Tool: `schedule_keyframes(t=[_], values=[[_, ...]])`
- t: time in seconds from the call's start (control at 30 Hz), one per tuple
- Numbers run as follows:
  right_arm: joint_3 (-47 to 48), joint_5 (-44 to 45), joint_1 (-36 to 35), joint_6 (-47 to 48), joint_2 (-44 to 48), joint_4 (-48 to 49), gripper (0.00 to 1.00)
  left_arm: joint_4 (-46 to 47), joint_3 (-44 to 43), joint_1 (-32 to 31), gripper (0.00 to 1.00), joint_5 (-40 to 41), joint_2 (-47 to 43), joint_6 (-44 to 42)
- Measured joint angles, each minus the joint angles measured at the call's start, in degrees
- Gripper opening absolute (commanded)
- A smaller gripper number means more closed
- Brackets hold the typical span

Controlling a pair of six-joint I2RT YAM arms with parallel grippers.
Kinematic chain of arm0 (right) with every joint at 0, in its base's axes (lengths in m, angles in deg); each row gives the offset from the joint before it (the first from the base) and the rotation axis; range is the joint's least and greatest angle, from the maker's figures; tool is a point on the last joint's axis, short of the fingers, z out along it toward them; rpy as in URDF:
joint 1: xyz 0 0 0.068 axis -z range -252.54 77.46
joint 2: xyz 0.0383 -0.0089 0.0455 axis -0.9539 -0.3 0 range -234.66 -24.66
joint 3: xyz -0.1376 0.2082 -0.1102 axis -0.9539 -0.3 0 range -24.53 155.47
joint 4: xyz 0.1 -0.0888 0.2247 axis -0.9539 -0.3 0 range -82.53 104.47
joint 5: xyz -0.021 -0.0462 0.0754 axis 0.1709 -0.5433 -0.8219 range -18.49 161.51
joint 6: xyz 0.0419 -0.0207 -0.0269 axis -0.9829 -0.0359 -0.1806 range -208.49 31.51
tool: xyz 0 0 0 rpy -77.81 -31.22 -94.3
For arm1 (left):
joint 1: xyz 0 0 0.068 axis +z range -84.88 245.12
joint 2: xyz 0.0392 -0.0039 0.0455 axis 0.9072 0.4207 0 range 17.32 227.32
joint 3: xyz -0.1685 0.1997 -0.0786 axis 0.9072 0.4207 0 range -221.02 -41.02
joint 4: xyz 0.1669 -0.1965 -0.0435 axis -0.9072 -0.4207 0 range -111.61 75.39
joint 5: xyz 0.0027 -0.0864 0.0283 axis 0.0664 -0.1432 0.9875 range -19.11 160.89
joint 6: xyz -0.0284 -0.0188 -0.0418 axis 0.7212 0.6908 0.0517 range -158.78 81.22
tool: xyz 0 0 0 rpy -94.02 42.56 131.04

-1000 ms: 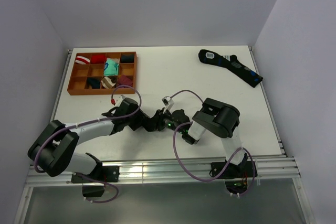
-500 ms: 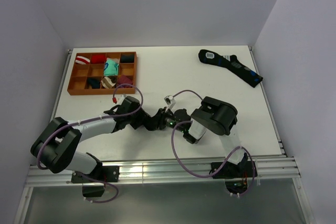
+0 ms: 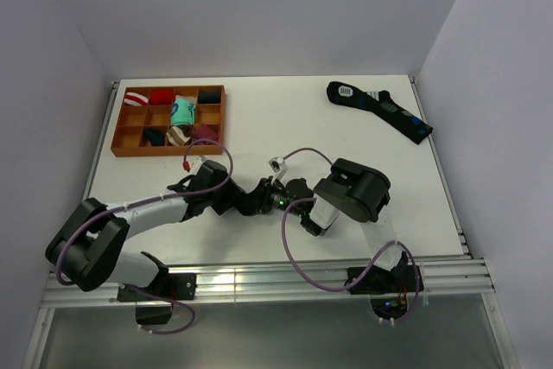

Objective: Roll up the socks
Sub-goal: Roll the sock at the center of the board, then pick up the sock at the center of the board.

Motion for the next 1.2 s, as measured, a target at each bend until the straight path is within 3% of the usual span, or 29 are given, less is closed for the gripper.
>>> schedule_keyframes(t=[0.23, 0.67, 1.2], values=[[0.11, -0.5, 0.0, -0.39, 0.02, -0.35, 0.05, 0.55, 2.36, 0.42, 0.65, -0.44, -2.99, 0.04], [0.28, -1.09, -0.07, -0.66, 0.02, -0.79, 0.04, 1.05, 4.63, 2.58, 0.63, -2.91, -5.86, -0.39], [0.13, -0.35, 0.28, -0.66, 0.44, -1.2, 0.04, 4.81, 1.7, 1.05, 0.6, -3.26, 0.59, 0.11]])
